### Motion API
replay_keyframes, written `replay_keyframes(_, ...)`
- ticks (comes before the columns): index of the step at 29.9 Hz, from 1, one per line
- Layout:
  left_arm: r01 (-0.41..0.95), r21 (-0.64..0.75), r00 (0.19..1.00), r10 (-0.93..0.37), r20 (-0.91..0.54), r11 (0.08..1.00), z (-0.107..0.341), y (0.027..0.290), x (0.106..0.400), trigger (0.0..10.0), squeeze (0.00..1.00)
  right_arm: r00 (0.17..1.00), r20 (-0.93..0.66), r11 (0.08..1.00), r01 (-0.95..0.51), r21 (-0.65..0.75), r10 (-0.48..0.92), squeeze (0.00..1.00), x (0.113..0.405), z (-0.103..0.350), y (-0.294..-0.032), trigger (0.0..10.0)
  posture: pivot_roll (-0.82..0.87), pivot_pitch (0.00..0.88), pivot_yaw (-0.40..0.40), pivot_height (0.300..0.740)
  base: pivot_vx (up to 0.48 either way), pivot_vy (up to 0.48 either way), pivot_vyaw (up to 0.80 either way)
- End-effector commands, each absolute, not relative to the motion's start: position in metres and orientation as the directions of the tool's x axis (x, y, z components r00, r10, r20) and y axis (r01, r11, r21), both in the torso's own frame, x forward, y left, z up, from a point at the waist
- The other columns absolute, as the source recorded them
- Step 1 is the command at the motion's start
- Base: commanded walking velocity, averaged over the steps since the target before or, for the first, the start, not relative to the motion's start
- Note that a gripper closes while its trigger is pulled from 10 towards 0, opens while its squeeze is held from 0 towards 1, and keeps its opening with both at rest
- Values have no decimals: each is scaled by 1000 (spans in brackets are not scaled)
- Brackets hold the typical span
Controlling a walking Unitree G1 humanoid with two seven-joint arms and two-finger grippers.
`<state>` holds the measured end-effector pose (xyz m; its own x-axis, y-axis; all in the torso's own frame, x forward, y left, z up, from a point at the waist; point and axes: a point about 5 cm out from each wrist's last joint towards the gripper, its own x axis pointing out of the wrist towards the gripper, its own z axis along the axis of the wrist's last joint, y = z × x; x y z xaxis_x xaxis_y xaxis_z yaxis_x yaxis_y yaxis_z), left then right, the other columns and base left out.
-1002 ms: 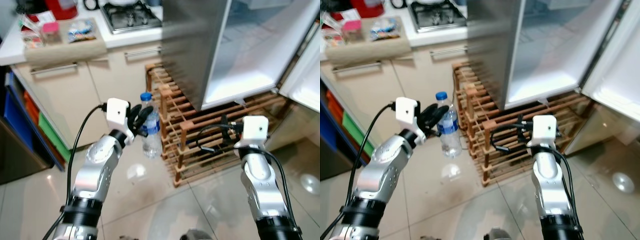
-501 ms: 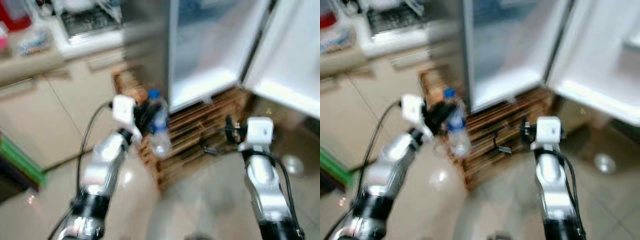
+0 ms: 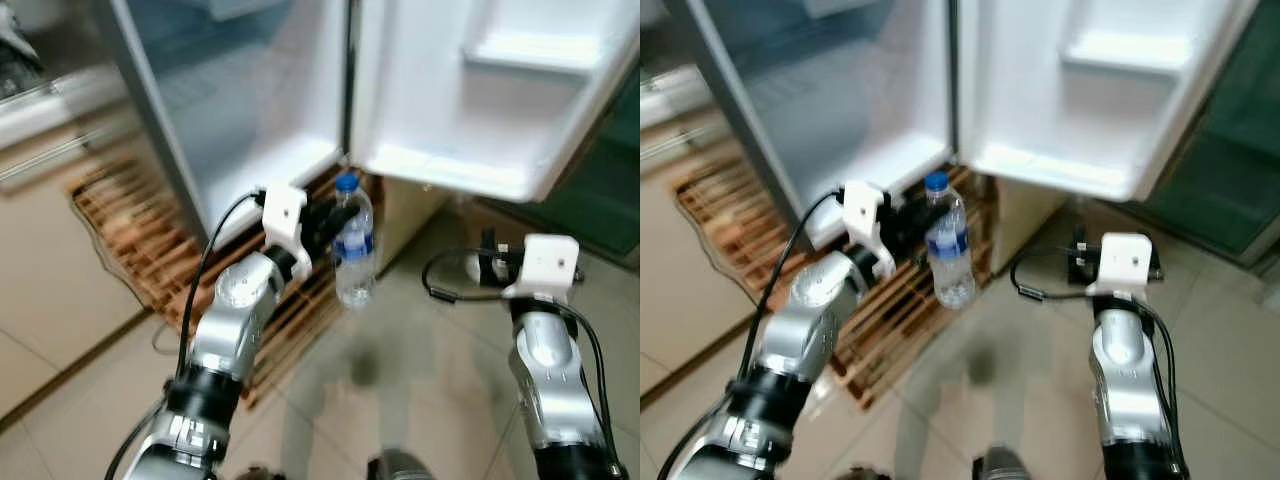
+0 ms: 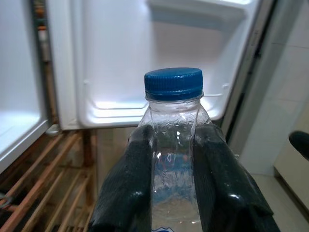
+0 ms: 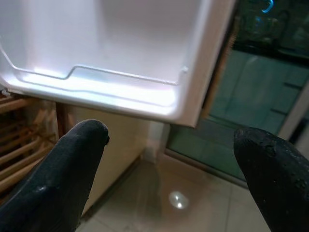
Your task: Restocking fridge
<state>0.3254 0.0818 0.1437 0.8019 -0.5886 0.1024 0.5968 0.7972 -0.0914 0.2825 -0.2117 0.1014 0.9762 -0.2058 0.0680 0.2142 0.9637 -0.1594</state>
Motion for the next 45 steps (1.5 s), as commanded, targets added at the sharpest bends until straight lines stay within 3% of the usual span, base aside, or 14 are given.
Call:
replay_keyframes(1, 575, -69, 815, -564, 132, 815, 151, 86, 330, 10000, 0, 977, 51, 965, 214, -150, -208, 0, 282, 99, -210, 10000, -237, 0, 65, 716, 0, 0, -688)
replay_keyframes(12, 572, -60, 804, -545, 239, 818, 170, 73, 331, 10000, 0, 980, 63, 965, 198, -171, -190, 0, 282, 99, -209, 10000, -243, 0, 68, 716, 110, 44, -203)
replay_keyframes(22, 501, -98, 852, -469, 232, 860, 170, 81, 339, 10000, 0, 986, 56, 973, 163, -165, -156, 0, 283, 98, -203, 10000, -240, 0, 64, 716, 319, 358, 0)
replay_keyframes(31, 533, -50, 825, -505, 252, 845, 176, 75, 336, 10000, 0, 989, 51, 977, 142, -161, -136, 0, 284, 96, -200, 10000, -235, 0, 63, 716, 304, 370, 0)
replay_keyframes(36, 542, 37, 818, -537, 208, 840, 176, 68, 337, 10000, 0, 990, 51, 977, 140, -163, -134, 0, 283, 96, -199, 10000, -237, 0, 65, 716, 304, 0, 0)
replay_keyframes(45, 551, 2, 814, -538, 218, 834, 175, 65, 336, 10000, 0, 990, 52, 976, 140, -165, -133, 0, 283, 96, -199, 10000, -242, 0, 67, 716, 82, -183, 0)
